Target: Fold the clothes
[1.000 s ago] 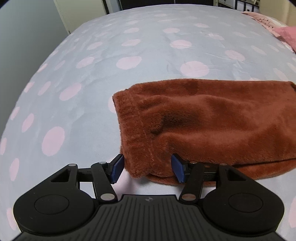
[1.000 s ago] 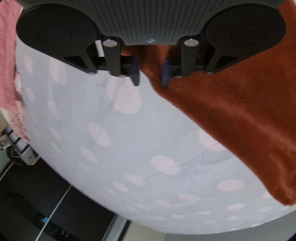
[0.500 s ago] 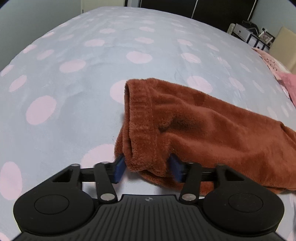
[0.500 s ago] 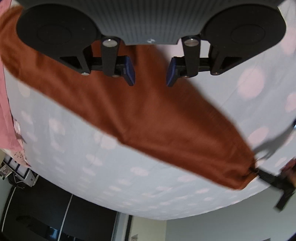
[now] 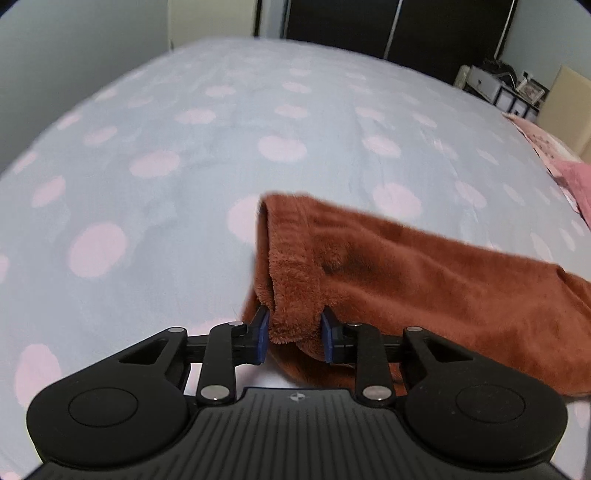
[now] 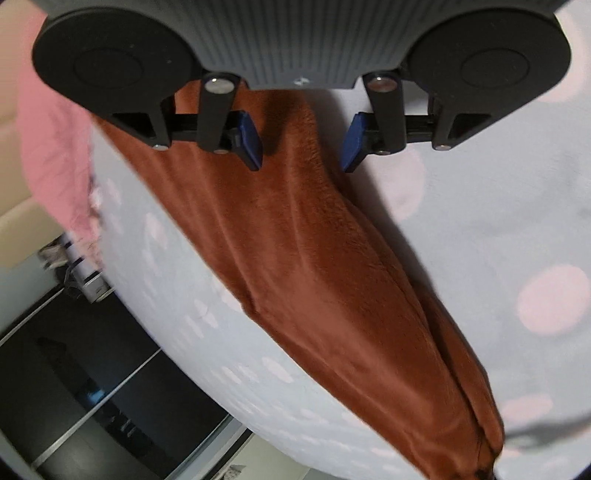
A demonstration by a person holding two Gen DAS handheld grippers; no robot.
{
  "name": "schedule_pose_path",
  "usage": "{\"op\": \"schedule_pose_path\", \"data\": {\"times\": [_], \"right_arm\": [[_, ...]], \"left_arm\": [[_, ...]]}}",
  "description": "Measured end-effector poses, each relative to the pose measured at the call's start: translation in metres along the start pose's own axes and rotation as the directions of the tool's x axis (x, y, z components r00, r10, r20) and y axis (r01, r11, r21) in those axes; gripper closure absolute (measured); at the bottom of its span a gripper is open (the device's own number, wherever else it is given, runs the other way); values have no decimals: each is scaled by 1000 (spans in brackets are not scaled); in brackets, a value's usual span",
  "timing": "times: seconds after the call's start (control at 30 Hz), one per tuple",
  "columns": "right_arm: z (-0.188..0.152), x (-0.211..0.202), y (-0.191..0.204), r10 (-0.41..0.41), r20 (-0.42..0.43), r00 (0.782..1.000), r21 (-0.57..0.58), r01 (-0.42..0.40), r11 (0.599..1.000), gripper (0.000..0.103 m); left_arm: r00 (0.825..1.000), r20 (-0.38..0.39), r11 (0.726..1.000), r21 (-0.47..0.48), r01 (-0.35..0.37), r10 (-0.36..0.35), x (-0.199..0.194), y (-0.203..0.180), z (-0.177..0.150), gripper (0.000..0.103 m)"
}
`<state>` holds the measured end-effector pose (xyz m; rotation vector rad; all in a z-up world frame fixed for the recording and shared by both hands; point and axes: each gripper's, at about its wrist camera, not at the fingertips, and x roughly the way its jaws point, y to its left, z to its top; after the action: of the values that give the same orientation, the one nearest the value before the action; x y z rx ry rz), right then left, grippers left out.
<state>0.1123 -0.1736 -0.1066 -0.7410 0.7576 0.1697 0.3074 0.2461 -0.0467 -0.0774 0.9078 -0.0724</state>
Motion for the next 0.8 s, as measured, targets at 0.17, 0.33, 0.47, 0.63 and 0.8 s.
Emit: {"op": "schedule_pose_path", "data": {"times": [0.17, 0.33, 0.47, 0.63, 0.8], "right_arm": [[8, -2, -42, -24, 6, 1000, 177, 22, 984, 92], [8, 9, -48, 8, -32, 999, 189, -2, 982, 87], [10, 18, -32, -14, -45, 999, 171, 22, 985, 59], [13, 38, -10, -111, -91, 990, 114, 121, 986, 52], [7, 49, -21, -171, -165, 971, 96, 188, 977, 52]], "left_arm": [[998, 18, 993, 98, -60, 58, -2, -12, 3, 79], [994, -23, 982, 159, -105, 110, 14, -20, -6, 79], [992, -31, 976, 184, -116, 124, 18, -24, -11, 78], [994, -50, 989, 116, -95, 101, 19, -14, -13, 76], [999, -13, 999, -21, -39, 39, 10, 8, -9, 49]]}}
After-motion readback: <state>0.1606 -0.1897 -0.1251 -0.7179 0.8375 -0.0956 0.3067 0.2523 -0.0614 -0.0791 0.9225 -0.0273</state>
